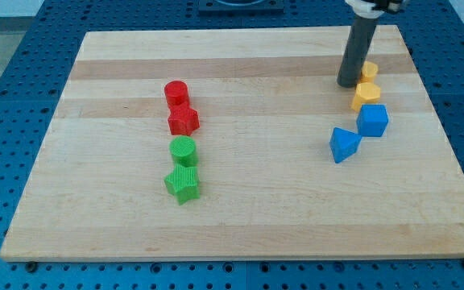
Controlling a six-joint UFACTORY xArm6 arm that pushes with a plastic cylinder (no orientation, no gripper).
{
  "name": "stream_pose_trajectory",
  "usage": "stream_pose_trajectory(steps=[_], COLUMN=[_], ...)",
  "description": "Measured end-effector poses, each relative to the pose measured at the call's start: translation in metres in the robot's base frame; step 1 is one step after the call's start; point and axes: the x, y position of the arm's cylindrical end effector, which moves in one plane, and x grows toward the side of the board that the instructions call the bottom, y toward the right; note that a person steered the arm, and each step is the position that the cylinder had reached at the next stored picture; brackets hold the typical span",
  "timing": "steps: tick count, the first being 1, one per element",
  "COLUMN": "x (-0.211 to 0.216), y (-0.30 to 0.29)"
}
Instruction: Push the blue triangle below the blue cube
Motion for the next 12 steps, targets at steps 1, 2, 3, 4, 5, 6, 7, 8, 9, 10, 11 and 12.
stream_pose_trajectory(steps=[1, 2, 3, 4, 5, 6, 7, 8, 9, 10, 11, 12], x=[0.0, 0.002, 0.064, 0.083, 0.091, 0.103, 0.103, 0.106, 0.125, 0.128, 0.128, 0.128], y=[-0.039, -0.056, -0.052, -0.051, -0.051, -0.051, -0.051, -0.051, -0.049, -0.048, -0.045, -0.028])
